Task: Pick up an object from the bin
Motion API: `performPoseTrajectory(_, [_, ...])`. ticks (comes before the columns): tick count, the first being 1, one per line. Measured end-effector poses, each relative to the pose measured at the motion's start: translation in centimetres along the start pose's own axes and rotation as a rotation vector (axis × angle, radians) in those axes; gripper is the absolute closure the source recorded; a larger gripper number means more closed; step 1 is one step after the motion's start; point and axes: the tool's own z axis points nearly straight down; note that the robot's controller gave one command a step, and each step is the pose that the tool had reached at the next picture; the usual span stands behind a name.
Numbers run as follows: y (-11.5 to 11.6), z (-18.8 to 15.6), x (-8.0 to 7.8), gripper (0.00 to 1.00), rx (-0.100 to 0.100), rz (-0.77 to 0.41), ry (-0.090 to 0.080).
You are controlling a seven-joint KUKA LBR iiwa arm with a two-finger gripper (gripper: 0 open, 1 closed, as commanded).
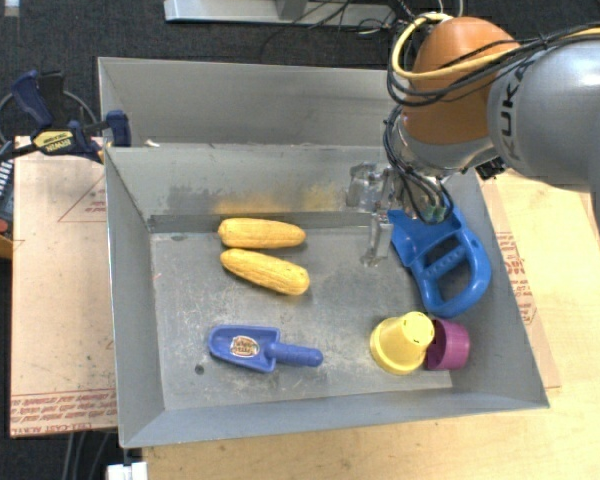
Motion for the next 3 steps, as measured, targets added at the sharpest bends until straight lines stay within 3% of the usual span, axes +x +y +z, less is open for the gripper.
performPoseTrajectory(1, [0.0, -0.5, -0.1, 0.0, 0.0, -0.001, -0.007])
performPoseTrajectory(2, [9.5, 7.8, 0.1, 0.0, -0.001, -0.148, -0.006])
performPoseTrajectory(3, [18.6, 3.0, 1.1, 0.0, -0.003, 0.101, -0.012])
